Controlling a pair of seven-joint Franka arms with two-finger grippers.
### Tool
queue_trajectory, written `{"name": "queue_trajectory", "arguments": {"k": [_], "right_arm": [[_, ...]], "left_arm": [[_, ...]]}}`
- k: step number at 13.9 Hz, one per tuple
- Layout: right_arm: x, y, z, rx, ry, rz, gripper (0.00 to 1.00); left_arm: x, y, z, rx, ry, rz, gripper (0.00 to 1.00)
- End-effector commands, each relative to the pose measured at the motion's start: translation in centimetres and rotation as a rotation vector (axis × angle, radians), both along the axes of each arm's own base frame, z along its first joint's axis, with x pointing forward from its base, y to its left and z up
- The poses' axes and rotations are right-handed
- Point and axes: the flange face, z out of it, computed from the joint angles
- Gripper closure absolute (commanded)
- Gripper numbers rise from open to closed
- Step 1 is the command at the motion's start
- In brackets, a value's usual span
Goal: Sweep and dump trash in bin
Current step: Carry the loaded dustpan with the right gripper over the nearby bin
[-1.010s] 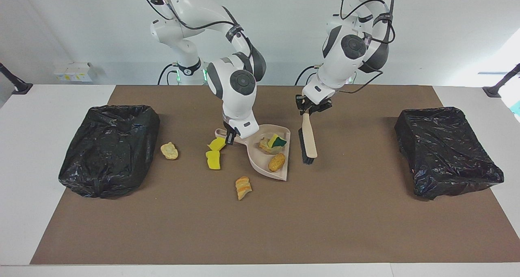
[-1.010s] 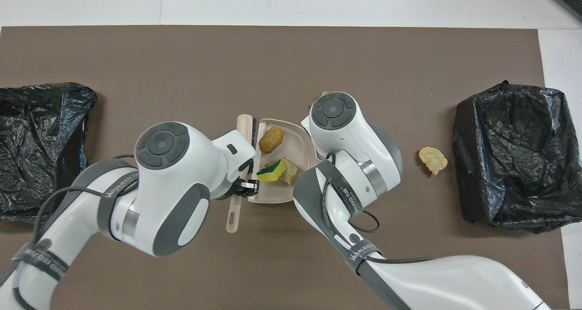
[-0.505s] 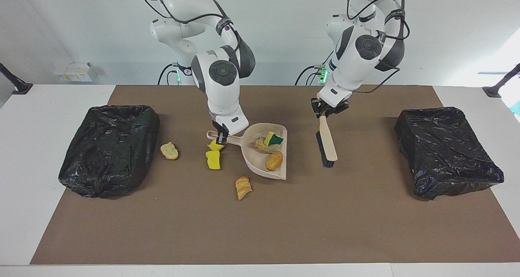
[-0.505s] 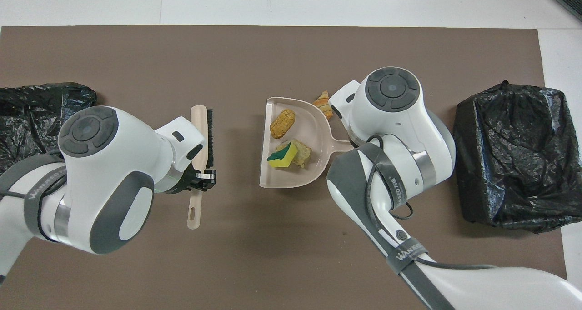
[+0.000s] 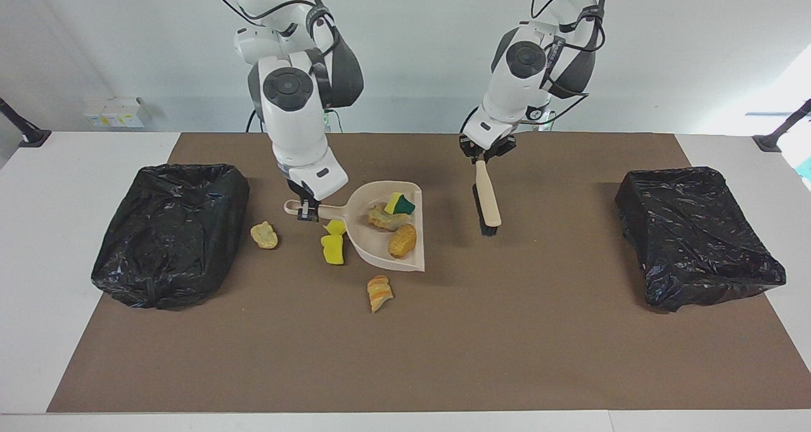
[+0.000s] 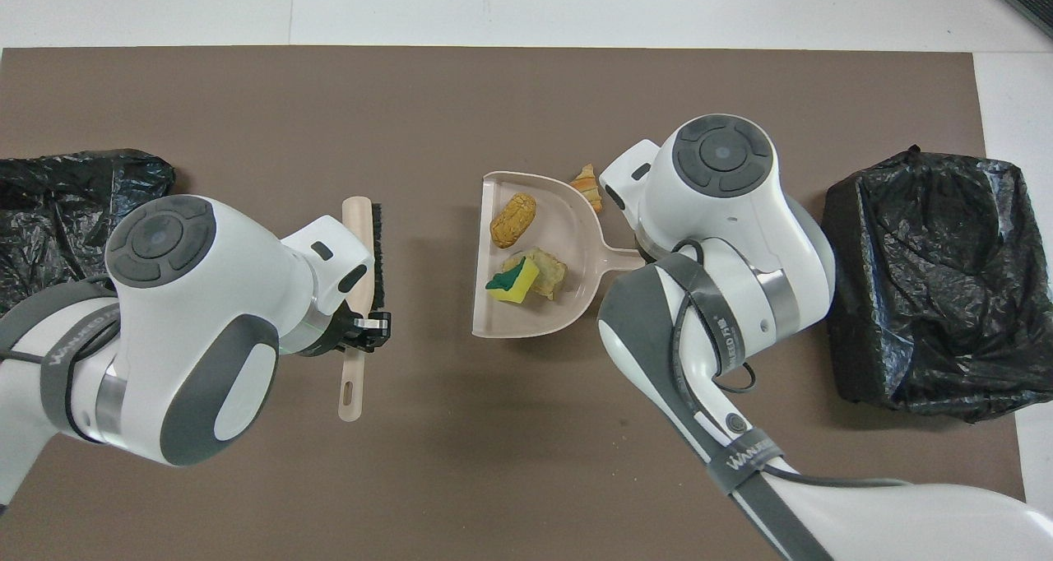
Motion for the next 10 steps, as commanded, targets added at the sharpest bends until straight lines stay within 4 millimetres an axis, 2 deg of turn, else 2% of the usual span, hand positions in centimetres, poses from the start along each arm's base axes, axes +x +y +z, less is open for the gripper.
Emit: {"name": "queue_trajectory", "arguments": {"k": [1, 3, 4, 6, 9, 10], "right_arm": [[-0.2, -5.1, 3.4, 0.031, -0.013, 0.018, 1.00], [-0.9, -8.6, 6.4, 0.023, -0.053, -0.028, 1.00], [-1.4, -10.5, 7.4, 0.016, -0.058, -0.057, 1.00], [-1.9, -14.6, 7.8, 0.006, -0.035, -0.121, 1.00], [-3.1, -21.6, 8.5, -0.006, -0.023, -0.171, 1.00], [-3.6, -24.5, 8.8, -0.020, -0.023, -0.172, 1.00]], "left_arm": [[-3.4, -1.7, -2.1, 0.010, -0.035, -0.008, 1.00], [-5.0, -3.3, -3.2, 0.022, -0.024, -0.030, 1.00], [-5.8, -4.2, -4.5, 0.022, -0.030, -0.030, 1.00], [-6.9, -5.6, -6.4, 0.012, -0.056, 0.002, 1.00], [-7.4, -6.1, -6.6, 0.016, -0.054, 0.013, 1.00], [-7.4, -6.2, -6.6, 0.015, -0.057, 0.026, 1.00]]}}
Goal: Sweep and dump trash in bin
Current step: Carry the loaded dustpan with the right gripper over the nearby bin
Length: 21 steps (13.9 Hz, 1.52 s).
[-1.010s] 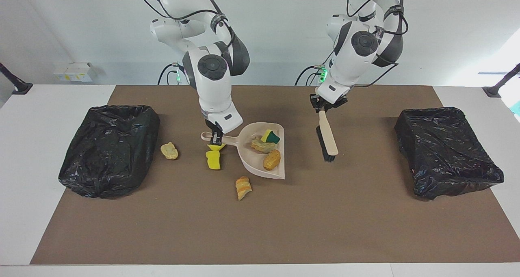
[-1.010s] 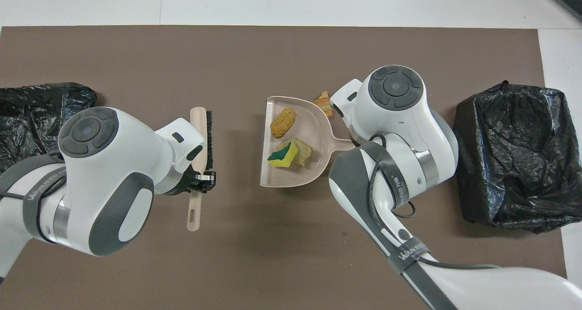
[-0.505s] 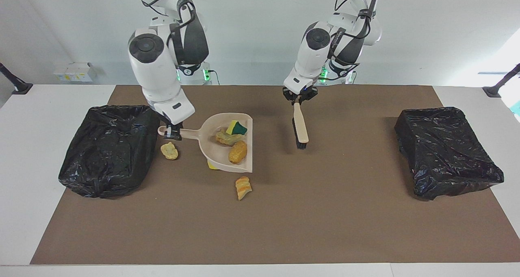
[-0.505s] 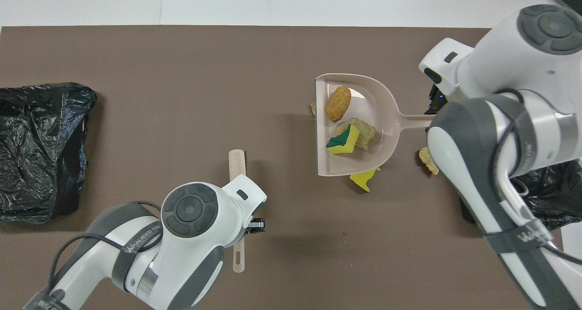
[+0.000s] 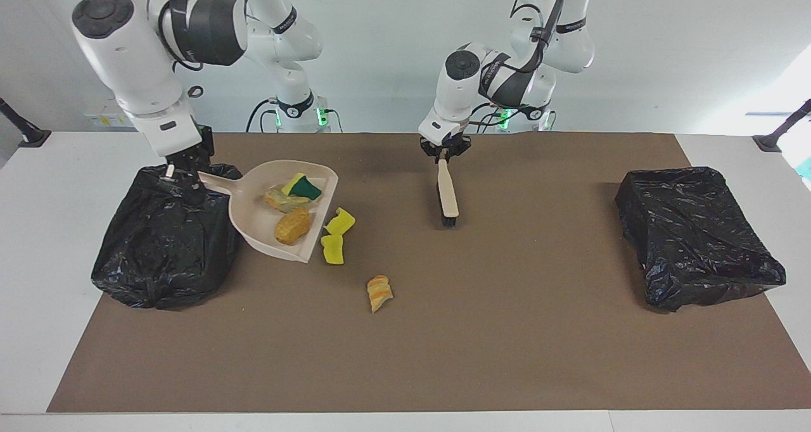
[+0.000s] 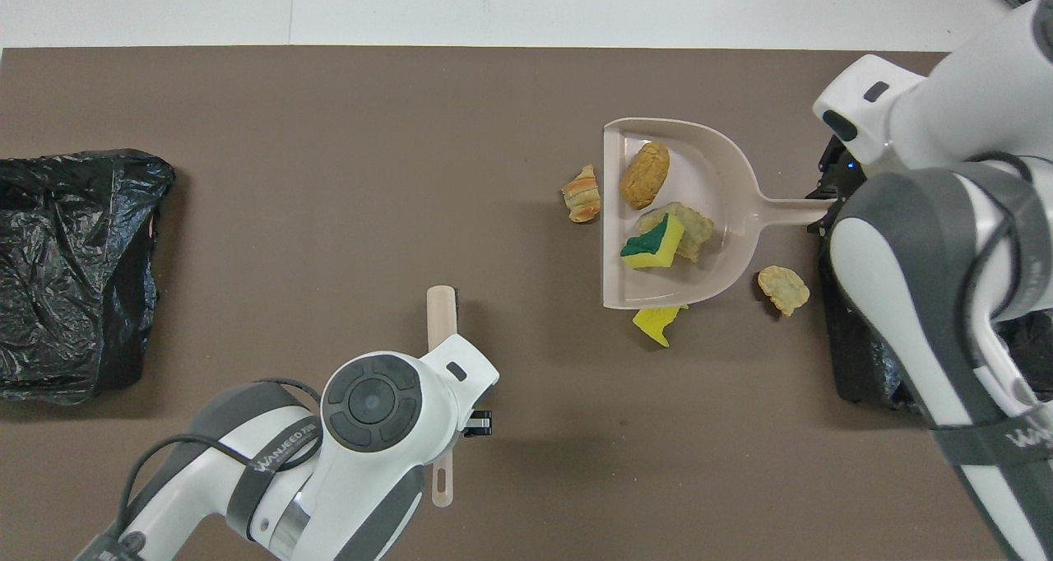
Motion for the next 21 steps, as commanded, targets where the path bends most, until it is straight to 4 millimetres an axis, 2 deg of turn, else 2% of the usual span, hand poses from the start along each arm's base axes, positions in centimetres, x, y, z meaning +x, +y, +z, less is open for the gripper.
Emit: {"name": "queue_trajectory", "arguments": {"k": [1, 3, 6, 8, 10, 11, 12, 14, 15, 18, 21], "right_arm": [[-1.6, -6.3, 0.5, -0.018, 0.016, 0.013, 1.00], [-2.5, -10.2, 0.6, -0.059, 0.022, 0.031, 1.00], [-3.6, -13.9, 1.2, -0.113, 0.021, 0.033, 1.00], [-4.1, -15.5, 1.4, -0.141, 0.019, 0.041, 1.00], [-4.5, -16.9, 1.6, -0.167, 0.023, 0.046, 1.00], [-4.7, -17.3, 1.6, -0.169, 0.025, 0.043, 1.00], [-4.7, -17.4, 1.6, -0.169, 0.025, 0.042, 1.00], [-5.1, -17.4, 1.7, -0.183, 0.032, 0.039, 1.00], [-5.2, -17.5, 1.4, -0.198, 0.037, 0.036, 1.00], [-5.6, -17.1, 0.8, -0.295, 0.036, 0.081, 1.00], [-6.1, -16.5, -0.3, -0.408, 0.023, 0.144, 1.00]], "left_arm": [[-0.3, 0.0, 0.3, -0.003, -0.027, 0.024, 1.00], [-1.0, -0.9, -0.8, 0.006, -0.019, 0.010, 1.00], [-0.7, -1.1, -1.0, -0.007, -0.033, 0.025, 1.00], [-0.7, -1.1, -1.4, -0.001, -0.028, 0.027, 0.96], [-0.6, -1.3, -1.4, -0.011, -0.038, 0.027, 0.76], [-0.6, -1.4, -1.9, -0.009, -0.037, 0.026, 0.74], [-0.5, -1.4, -1.9, -0.009, -0.037, 0.028, 0.58], [-0.2, -1.2, -1.9, 0.002, -0.024, 0.032, 0.13], [0.4, -0.8, -1.6, -0.004, -0.030, 0.039, 0.00], [3.2, 0.5, 0.5, -0.008, -0.032, 0.084, 0.00], [4.5, 1.6, 1.4, -0.005, -0.050, 0.102, 0.00]]}}
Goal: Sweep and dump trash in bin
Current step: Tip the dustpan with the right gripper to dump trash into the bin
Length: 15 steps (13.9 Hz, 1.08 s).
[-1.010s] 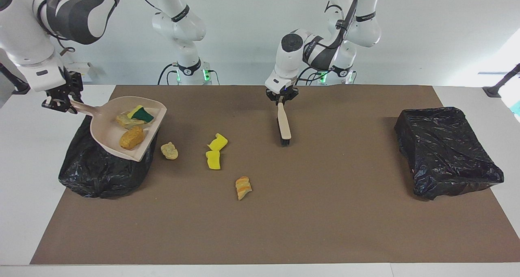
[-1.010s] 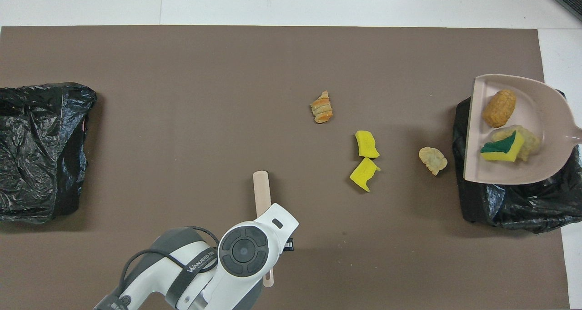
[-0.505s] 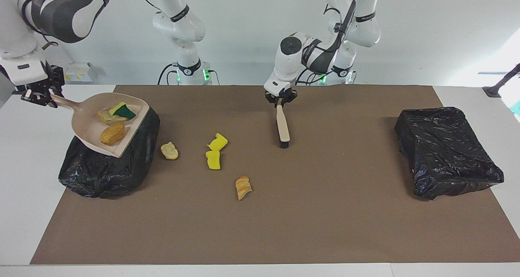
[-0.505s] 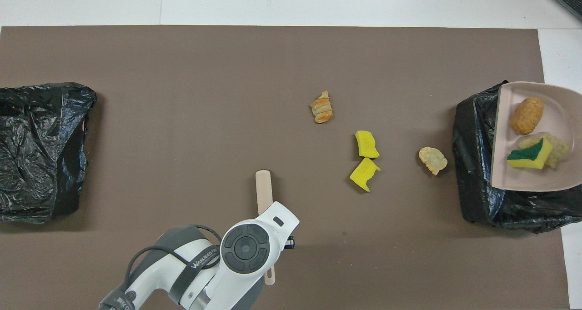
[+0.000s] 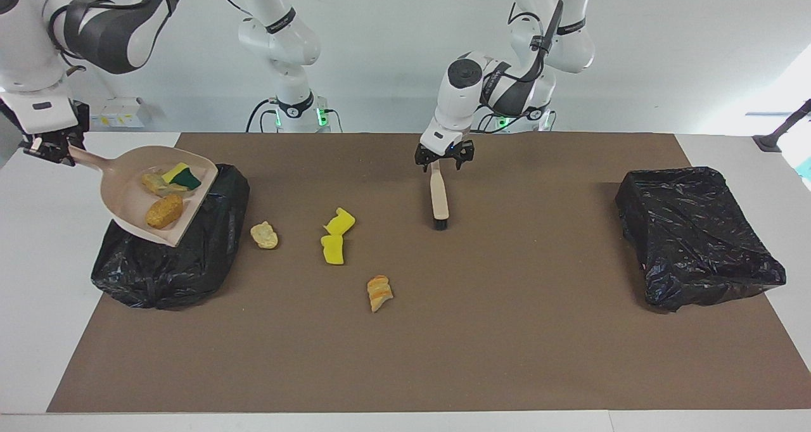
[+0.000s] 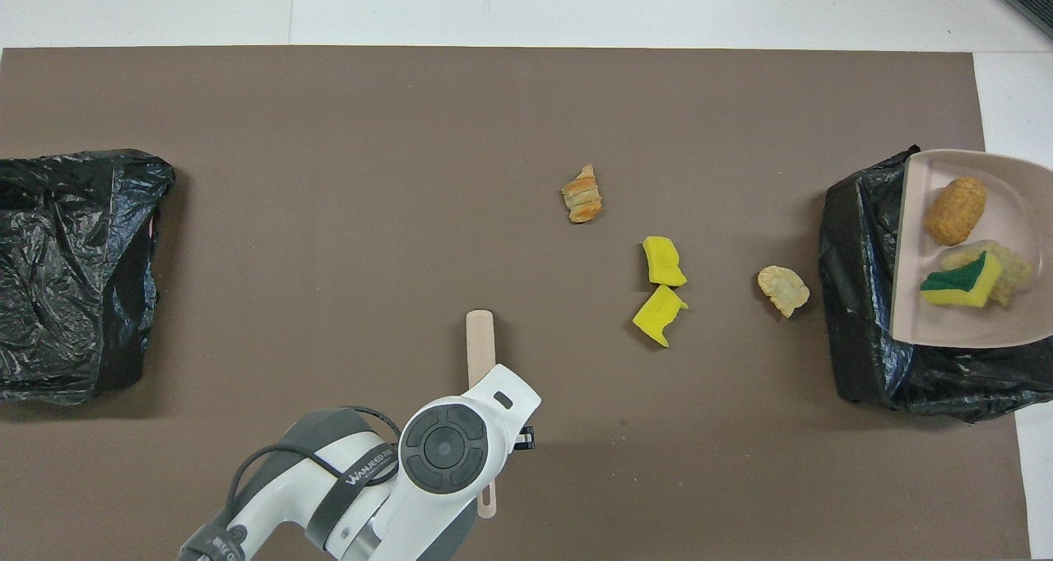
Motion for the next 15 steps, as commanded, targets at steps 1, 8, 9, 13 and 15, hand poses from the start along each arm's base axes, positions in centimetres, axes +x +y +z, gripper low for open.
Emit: {"name": "queue_trajectory", "arguments": {"k": [1, 8, 9, 13, 15], "right_arm": [[-1.7, 0.7, -1.0, -0.110, 0.021, 0.072, 1.00], [-4.7, 0.7, -1.8, -0.377, 0.019, -0.027, 1.00], [-4.6, 1.6, -1.8, -0.407, 0.039, -0.017, 1.00], [-3.2, 5.9, -0.4, -0.551, 0.090, 0.053, 1.00], [-3.2, 5.3, 0.8, -0.540, 0.070, 0.031, 1.00]], "left_arm": [[0.7, 0.8, 1.1, 0.014, -0.008, 0.010, 0.00], [6.9, 6.6, 6.8, 0.014, -0.072, 0.020, 0.00], [7.9, 8.6, 8.1, 0.008, -0.084, 0.015, 0.00], [10.4, 16.9, 9.3, 0.039, -0.051, -0.007, 0.00], [11.6, 20.8, 9.9, 0.066, -0.071, -0.016, 0.00]]}}
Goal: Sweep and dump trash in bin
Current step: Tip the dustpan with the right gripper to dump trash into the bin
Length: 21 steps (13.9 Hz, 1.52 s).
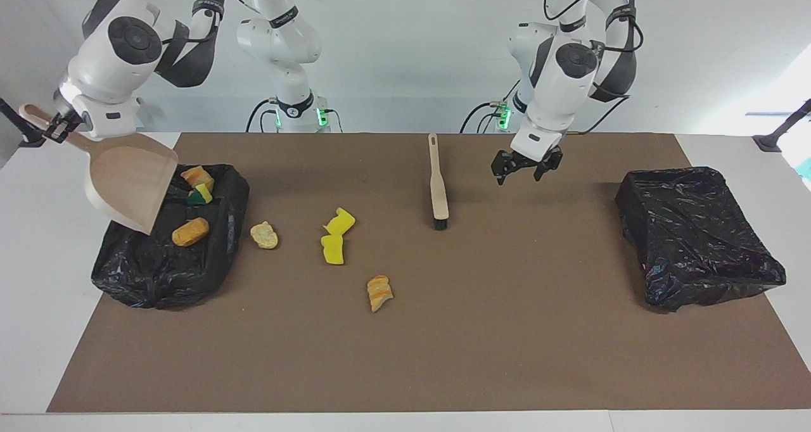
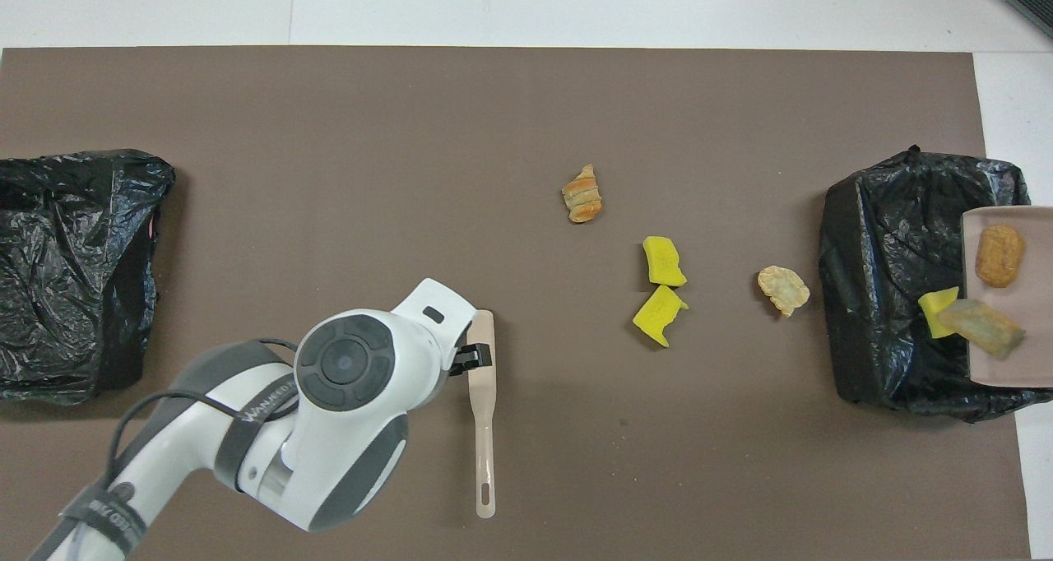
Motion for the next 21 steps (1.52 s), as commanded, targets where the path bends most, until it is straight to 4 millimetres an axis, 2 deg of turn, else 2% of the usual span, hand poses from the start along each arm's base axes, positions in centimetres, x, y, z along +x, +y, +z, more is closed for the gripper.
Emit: {"name": "queue_trajectory", "arguments": {"k": [1, 3, 5, 8, 11, 13, 16, 17, 19, 21], "right_arm": [[-0.5, -1.1, 1.9, -0.019, -0.031, -0.026, 1.00], [-0.5, -0.7, 2.2, 0.058, -0.066, -0.047, 1.00], [-0.5, -0.3, 1.9, 0.183, -0.118, -0.122, 1.00], [-0.2, 2.0, 0.7, 0.369, -0.227, -0.256, 1.00], [-0.3, 3.6, -0.2, 0.471, -0.355, -0.440, 1.00], [0.2, 6.1, -1.2, 0.485, -0.427, -0.578, 1.00], [1.1, 9.9, -1.7, 0.541, -0.514, -0.719, 1.00], [1.4, 11.3, -2.0, 0.572, -0.539, -0.790, 1.00], [2.5, 14.5, -3.6, 0.612, -0.575, -0.944, 1.00], [4.2, 19.2, -4.7, 0.637, -0.606, -1.063, 1.00]], "left_arm": [[0.8, 4.8, 0.9, 0.033, -0.010, -0.034, 0.00], [1.6, 9.0, 1.5, 0.033, -0.009, -0.052, 0.00], [1.8, 12.1, 1.5, 0.032, 0.011, -0.072, 0.00], [3.4, 15.6, 4.7, 0.029, -0.033, -0.107, 0.00], [4.2, 16.1, 9.0, 0.030, -0.036, -0.100, 0.00], [4.5, 16.0, 11.0, 0.030, -0.034, -0.103, 0.00], [3.7, 15.9, 15.2, 0.030, -0.037, -0.103, 0.00], [3.4, 15.7, 16.4, 0.029, -0.045, -0.106, 0.00], [2.9, 15.5, 17.2, 0.029, -0.019, -0.101, 0.00], [2.3, 15.4, 18.5, 0.030, -0.008, -0.103, 0.00]]}}
